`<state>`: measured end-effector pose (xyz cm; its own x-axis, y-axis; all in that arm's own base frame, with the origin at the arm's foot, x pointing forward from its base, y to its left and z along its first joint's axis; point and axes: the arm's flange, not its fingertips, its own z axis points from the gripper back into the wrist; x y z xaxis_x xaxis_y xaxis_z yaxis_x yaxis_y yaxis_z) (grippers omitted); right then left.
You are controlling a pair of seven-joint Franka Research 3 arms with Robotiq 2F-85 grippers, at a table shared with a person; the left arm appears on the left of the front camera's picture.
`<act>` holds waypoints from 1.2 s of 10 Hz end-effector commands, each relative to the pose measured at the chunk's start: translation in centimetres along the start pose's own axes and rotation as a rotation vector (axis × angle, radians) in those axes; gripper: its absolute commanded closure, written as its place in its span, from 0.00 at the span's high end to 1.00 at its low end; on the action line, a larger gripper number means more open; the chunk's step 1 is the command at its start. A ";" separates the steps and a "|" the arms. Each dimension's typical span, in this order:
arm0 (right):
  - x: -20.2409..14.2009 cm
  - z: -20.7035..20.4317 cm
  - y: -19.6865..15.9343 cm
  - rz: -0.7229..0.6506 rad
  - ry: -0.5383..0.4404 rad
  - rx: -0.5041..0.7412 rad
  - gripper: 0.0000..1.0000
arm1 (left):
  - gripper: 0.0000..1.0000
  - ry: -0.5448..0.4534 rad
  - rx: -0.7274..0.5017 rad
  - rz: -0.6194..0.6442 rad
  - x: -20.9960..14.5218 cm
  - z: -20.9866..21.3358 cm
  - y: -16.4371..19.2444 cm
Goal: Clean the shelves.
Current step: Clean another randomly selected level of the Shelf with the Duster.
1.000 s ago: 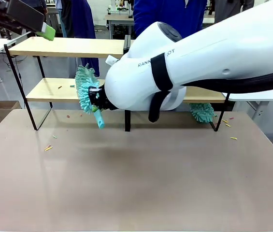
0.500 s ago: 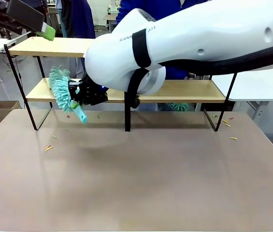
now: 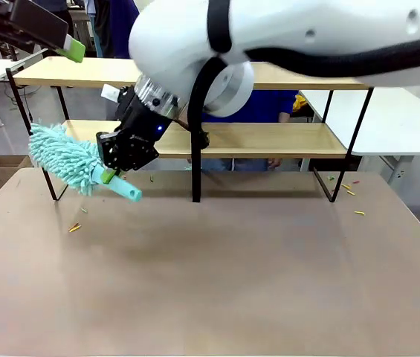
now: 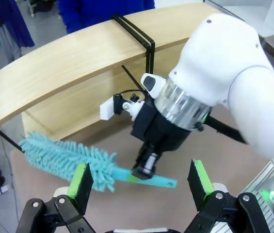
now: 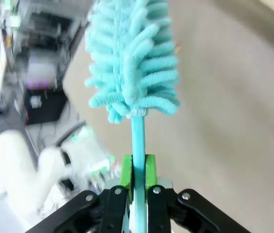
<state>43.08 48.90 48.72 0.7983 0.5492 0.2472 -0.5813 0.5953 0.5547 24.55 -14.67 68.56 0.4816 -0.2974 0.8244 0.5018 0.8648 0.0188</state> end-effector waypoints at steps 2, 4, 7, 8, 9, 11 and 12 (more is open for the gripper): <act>-6.3 6.3 -2.7 0.075 0.055 0.145 0.12 | 1.00 -0.007 -0.012 0.002 0.0 0.0 0.1; -10.1 9.4 -3.7 0.086 -0.034 0.225 0.12 | 1.00 -0.007 -0.012 0.002 0.0 0.0 0.1; -16.0 13.6 -6.5 0.155 -0.003 0.276 0.12 | 1.00 -0.007 -0.012 0.002 0.0 0.0 0.1; -19.4 15.6 -7.9 0.181 0.055 0.308 0.12 | 1.00 -0.007 -0.012 0.002 0.0 0.0 0.1; -24.2 17.9 -9.8 0.176 0.084 0.282 0.12 | 1.00 -0.007 -0.012 0.002 0.0 0.0 0.1; -30.7 19.9 -10.5 0.145 -0.056 0.260 0.12 | 1.00 -0.007 -0.012 0.002 0.0 0.0 0.1; -23.9 17.2 -9.6 0.141 0.075 0.302 0.12 | 1.00 -0.007 -0.012 0.002 0.0 0.0 0.1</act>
<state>29.12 15.72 50.88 0.7107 0.6326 0.3079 -0.6084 0.3328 0.7204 24.50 -14.71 68.59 0.4803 -0.2983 0.8248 0.5021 0.8646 0.0203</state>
